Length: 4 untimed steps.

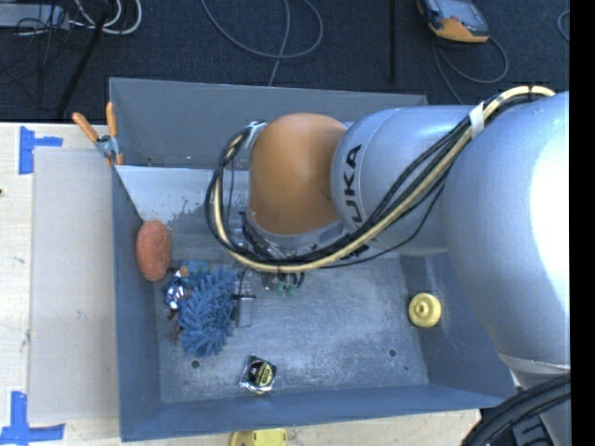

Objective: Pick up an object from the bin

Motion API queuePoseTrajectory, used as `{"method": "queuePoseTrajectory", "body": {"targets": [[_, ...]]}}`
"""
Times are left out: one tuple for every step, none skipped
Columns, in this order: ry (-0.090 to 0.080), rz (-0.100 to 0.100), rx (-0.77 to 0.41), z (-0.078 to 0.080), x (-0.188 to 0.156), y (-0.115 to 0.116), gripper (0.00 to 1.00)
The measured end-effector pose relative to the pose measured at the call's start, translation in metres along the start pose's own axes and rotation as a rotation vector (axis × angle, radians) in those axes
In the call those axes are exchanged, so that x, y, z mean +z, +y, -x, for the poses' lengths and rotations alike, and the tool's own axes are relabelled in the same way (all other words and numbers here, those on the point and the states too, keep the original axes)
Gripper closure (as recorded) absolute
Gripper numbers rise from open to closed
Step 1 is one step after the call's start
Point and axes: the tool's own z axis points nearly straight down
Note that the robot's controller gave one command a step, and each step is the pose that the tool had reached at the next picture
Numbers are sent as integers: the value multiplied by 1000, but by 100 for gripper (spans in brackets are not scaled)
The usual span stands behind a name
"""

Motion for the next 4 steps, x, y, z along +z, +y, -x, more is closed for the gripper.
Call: {"method": "queuePoseTrajectory", "body": {"targets": [[-5,1,3,1,-5,-1,0],[-10,2,-4,3,-2,0,0],[-3,0,-293,-25,16,-9,0],[-11,1,-425,-17,47,-7,0]]}}
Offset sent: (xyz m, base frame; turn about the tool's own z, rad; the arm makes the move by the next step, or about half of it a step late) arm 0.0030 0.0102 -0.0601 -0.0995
